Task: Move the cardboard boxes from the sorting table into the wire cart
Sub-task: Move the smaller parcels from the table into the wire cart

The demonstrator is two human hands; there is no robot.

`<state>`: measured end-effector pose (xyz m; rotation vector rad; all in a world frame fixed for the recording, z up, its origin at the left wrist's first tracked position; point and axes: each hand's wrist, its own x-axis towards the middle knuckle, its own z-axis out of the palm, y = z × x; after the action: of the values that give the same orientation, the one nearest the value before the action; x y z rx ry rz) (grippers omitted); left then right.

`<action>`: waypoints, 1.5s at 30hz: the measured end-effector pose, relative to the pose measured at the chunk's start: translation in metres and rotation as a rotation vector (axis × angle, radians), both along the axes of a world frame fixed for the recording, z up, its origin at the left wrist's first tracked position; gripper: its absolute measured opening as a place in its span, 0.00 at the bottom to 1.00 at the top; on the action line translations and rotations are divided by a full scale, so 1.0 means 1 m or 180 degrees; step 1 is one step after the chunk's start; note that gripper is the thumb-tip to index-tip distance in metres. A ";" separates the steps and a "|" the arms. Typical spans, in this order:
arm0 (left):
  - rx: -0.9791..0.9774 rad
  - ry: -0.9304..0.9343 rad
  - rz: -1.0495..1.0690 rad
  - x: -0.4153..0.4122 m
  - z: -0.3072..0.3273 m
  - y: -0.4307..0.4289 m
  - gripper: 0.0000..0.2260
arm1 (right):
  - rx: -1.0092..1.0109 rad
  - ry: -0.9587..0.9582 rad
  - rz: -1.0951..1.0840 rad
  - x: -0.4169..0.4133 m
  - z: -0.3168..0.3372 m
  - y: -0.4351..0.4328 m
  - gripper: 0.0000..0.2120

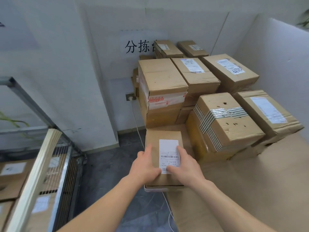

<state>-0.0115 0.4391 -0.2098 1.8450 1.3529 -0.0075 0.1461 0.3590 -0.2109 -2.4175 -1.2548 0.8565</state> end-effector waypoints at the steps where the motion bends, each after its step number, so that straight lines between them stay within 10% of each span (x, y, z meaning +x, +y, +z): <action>1: 0.0013 0.0001 0.0040 -0.013 0.000 -0.002 0.40 | 0.0002 -0.0018 0.0057 -0.013 0.002 -0.001 0.44; 27: 0.1433 -0.0235 0.2722 -0.565 0.098 -0.047 0.34 | 0.1115 0.0088 0.2647 -0.544 0.122 0.084 0.41; 45: 0.0751 0.0167 0.5235 -0.705 0.026 -0.077 0.35 | 0.0291 0.0830 0.4313 -0.770 0.023 0.158 0.29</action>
<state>-0.7163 0.3626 -0.1837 0.4064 2.5532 0.9544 -0.6235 0.5166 -0.1881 -1.0354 -2.6624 1.2480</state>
